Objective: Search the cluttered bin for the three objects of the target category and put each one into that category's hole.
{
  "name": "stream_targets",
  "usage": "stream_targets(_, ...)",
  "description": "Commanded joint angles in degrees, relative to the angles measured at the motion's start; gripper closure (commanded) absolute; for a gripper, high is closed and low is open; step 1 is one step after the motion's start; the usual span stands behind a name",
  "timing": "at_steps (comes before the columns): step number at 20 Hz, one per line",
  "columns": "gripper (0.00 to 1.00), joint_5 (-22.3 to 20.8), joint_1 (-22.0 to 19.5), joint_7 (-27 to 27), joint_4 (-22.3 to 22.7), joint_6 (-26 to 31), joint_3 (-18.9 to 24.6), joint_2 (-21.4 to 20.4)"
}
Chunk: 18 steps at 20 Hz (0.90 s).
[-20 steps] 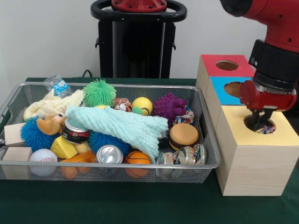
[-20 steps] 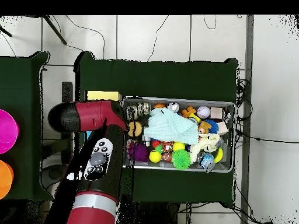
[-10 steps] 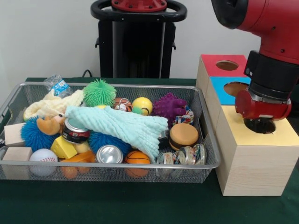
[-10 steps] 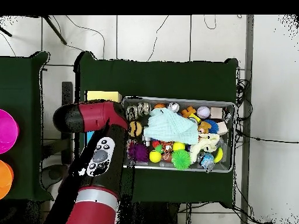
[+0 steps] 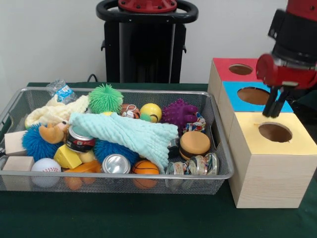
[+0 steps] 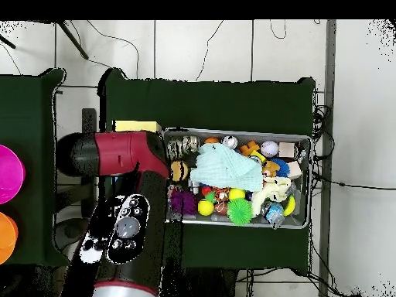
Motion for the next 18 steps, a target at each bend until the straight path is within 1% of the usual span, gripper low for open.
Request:
stream_targets(1, 1.00, 1.64, -2.88, 3.21, 7.58, 9.68, 5.61, -8.87)
stream_targets(5, 1.00, 1.14, -3.72, 2.82, 8.19, 9.05, 6.43, -9.25)
stream_targets(9, 1.00, 0.61, -4.12, 2.85, 6.33, 12.02, 6.65, -9.76)
stream_targets(11, 1.00, -0.02, -4.22, 3.09, 6.03, 12.04, 6.28, -9.87)
stream_targets(12, 1.00, -0.79, -4.19, 3.09, 5.98, 11.03, 5.91, -9.51)
stream_targets(13, 1.00, -2.62, -3.54, 3.71, 5.59, 8.84, 4.57, -8.52)
stream_targets(14, 1.00, -3.38, -3.34, 4.74, 6.28, 5.37, 4.15, -7.42)
stream_targets(15, 1.00, -4.32, -3.25, 5.05, 6.50, 3.22, 3.71, -6.48)
stream_targets(18, 1.00, -6.29, -3.68, 4.59, 6.88, -0.09, 2.96, -5.25)
